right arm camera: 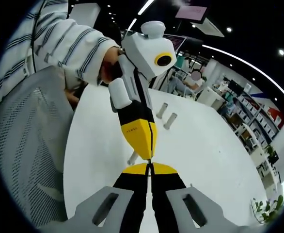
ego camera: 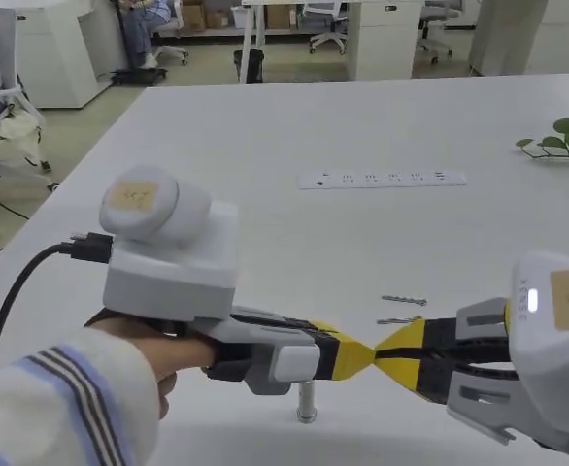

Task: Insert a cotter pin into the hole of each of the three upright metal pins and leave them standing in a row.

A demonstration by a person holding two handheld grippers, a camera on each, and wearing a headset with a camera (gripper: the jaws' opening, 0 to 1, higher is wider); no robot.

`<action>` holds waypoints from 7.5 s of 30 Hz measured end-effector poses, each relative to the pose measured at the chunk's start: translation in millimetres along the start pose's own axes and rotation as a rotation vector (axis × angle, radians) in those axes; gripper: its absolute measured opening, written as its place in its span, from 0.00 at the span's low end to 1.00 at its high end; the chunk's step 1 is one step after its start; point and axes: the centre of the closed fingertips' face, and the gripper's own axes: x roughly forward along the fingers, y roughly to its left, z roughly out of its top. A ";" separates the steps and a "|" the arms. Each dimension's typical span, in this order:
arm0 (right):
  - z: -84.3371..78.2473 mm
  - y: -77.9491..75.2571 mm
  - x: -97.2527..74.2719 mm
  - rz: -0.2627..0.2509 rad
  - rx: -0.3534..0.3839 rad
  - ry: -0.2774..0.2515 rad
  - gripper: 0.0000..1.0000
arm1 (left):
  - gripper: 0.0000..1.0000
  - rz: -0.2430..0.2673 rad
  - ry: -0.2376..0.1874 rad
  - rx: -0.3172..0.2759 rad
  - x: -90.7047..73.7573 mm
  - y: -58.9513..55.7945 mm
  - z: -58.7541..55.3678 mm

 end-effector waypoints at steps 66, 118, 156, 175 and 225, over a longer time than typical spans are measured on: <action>0.6 22.6 -7.3 0.204 0.221 -0.087 0.15 | 0.00 -0.089 0.006 0.291 -17.9 -23.5 -6.0; 0.7 56.2 -12.2 0.397 0.112 -0.024 0.03 | 0.02 -0.159 0.106 0.541 -19.5 -29.1 -44.0; -28.8 18.3 20.9 0.328 0.150 0.094 0.03 | 0.31 0.159 -0.029 0.420 -8.2 58.6 -47.7; -40.1 17.4 41.5 0.364 0.142 0.127 0.03 | 0.15 0.178 -0.043 0.392 2.7 69.1 -56.9; -33.7 22.3 52.1 0.383 0.142 0.113 0.03 | 0.07 0.170 -0.050 0.411 6.6 72.0 -58.2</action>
